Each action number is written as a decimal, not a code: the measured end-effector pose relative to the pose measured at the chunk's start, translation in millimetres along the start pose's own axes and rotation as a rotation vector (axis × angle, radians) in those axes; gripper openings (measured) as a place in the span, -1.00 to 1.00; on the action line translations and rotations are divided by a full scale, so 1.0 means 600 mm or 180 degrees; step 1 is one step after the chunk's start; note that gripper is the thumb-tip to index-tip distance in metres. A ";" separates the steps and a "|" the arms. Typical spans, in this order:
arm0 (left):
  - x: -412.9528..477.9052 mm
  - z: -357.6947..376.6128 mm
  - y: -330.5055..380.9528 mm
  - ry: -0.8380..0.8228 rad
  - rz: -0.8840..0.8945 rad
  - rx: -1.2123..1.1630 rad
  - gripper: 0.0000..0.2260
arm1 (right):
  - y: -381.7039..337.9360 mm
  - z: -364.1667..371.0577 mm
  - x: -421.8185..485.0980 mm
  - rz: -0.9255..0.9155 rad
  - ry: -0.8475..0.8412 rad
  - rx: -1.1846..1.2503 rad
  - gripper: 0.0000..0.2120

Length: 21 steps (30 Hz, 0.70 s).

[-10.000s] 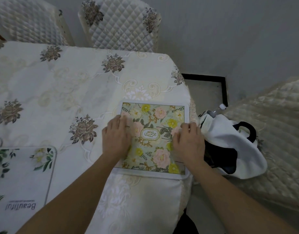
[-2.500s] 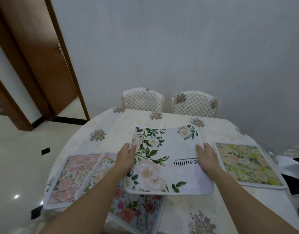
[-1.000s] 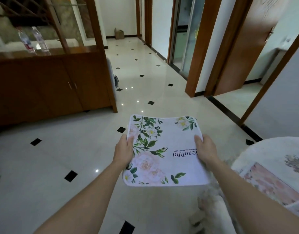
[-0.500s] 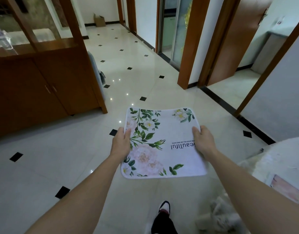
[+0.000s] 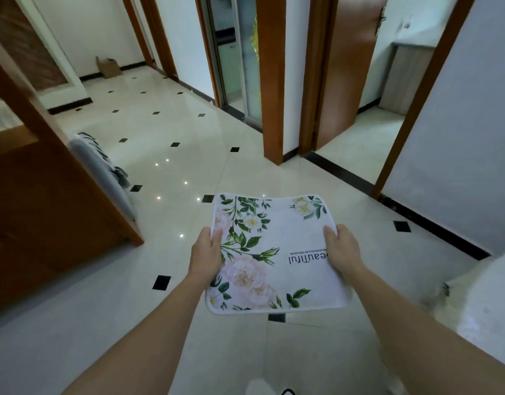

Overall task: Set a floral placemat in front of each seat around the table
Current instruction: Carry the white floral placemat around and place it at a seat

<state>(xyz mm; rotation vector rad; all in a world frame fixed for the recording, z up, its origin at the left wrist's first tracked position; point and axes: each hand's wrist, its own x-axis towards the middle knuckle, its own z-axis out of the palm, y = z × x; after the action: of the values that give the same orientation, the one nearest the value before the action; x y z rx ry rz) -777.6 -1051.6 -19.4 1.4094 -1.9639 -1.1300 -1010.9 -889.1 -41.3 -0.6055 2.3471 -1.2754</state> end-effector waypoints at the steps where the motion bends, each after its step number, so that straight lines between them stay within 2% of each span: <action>1: 0.025 0.019 0.015 -0.0058 0.0046 0.0015 -0.69 | 0.002 -0.010 0.023 0.0058 0.0061 0.0022 -0.76; 16: 0.319 0.331 0.209 -0.1102 0.0562 0.0080 -0.69 | 0.079 -0.158 0.311 0.0817 0.0915 0.0112 -0.74; 21: 0.442 0.459 0.305 -0.1447 0.0949 0.0173 -0.73 | 0.091 -0.206 0.441 0.1019 0.1281 0.0130 -0.71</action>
<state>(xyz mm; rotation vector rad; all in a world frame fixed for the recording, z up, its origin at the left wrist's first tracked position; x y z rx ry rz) -1181.9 -1177.5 -42.2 0.8894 -2.4315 -1.3446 -1305.5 -922.7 -61.9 0.0538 2.5875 -1.3857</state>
